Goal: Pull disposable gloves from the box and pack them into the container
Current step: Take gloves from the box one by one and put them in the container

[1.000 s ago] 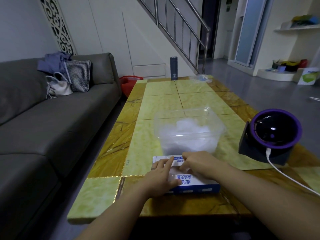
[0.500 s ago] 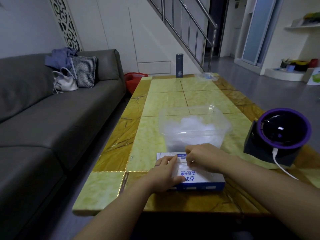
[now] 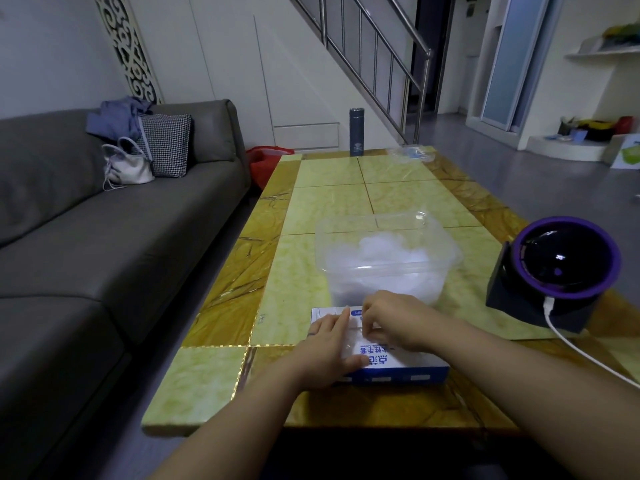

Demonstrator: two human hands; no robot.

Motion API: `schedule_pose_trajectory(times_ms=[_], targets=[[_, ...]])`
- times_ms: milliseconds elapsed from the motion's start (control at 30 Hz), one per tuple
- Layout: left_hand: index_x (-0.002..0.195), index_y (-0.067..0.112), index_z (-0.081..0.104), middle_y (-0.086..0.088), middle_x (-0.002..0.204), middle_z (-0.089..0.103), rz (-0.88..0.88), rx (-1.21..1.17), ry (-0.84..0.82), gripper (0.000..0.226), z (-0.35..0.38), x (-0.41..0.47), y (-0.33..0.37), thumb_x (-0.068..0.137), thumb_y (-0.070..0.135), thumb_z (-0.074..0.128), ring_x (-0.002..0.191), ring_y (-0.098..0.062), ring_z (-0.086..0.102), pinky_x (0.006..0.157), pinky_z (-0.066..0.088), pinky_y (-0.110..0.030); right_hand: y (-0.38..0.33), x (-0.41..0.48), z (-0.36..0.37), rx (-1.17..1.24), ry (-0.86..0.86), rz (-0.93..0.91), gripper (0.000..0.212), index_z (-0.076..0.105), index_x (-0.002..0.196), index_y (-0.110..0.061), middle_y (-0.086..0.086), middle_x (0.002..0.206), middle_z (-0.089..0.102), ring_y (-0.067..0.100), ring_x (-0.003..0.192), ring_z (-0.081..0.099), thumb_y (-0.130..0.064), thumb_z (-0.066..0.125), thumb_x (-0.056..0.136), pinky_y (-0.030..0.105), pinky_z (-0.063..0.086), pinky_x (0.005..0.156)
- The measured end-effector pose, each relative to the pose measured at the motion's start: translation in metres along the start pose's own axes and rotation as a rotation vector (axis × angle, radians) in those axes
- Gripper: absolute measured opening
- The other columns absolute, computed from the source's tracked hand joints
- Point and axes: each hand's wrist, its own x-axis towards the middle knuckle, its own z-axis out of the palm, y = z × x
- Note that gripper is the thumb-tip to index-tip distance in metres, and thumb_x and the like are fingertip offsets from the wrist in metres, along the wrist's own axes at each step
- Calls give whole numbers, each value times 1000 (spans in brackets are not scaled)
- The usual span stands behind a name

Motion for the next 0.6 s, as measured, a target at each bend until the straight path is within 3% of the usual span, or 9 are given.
schedule_pose_trajectory(times_ms=[100, 167, 300, 367, 433, 500, 600], targets=[[151, 18, -10, 0, 159, 1, 12, -16, 8, 90, 1, 1, -3, 92, 50, 49, 146, -21, -4, 118, 12, -41, -5, -2, -12, 9, -27, -12, 9, 65, 87, -22, -4, 99, 56, 20, 95, 56, -21, 57, 91, 33, 47, 76], [152, 18, -10, 0, 158, 2, 17, -19, 11, 90, 1, 1, -4, 92, 50, 50, 146, -21, -4, 118, 11, -40, -3, -4, -22, 9, -2, 0, 7, 60, 93, -25, -3, 102, 59, 19, 94, 57, -24, 53, 94, 31, 46, 77], [151, 17, -10, 1, 158, 2, 8, -19, 12, 90, 0, 0, -2, 93, 50, 49, 146, -20, -4, 117, 10, -38, 5, -6, -25, 128, 173, 104, 10, 55, 102, -22, 0, 100, 60, 20, 92, 57, -28, 48, 97, 30, 41, 71], [151, 18, -11, 1, 159, 1, 10, -22, 6, 89, 0, 0, -2, 93, 51, 48, 146, -20, -4, 117, 10, -38, 6, -9, -19, 324, 219, 142, 17, 55, 108, -24, -7, 101, 59, 16, 96, 58, -34, 53, 95, 28, 45, 77], [151, 18, -11, 0, 159, 1, 15, -24, 10, 89, 1, -1, -2, 93, 51, 48, 146, -20, -5, 118, 10, -38, 5, -12, -12, 327, 140, 169, 31, 58, 113, -25, -12, 104, 58, 13, 96, 57, -44, 59, 89, 29, 47, 80], [151, 17, -10, 1, 159, 1, 11, -20, 9, 89, 1, -1, -3, 93, 51, 48, 146, -20, -5, 118, 10, -38, 5, -12, -8, 186, 104, 198, 26, 66, 100, -19, -6, 99, 64, 17, 91, 59, -42, 59, 89, 33, 48, 76], [152, 18, -8, 1, 158, 4, 13, -22, 10, 90, 1, 1, -3, 92, 52, 49, 145, -20, -2, 118, 12, -41, 7, -10, -25, 295, 239, 184, 20, 70, 89, -13, 0, 86, 67, 18, 83, 60, -29, 60, 91, 34, 50, 76]])
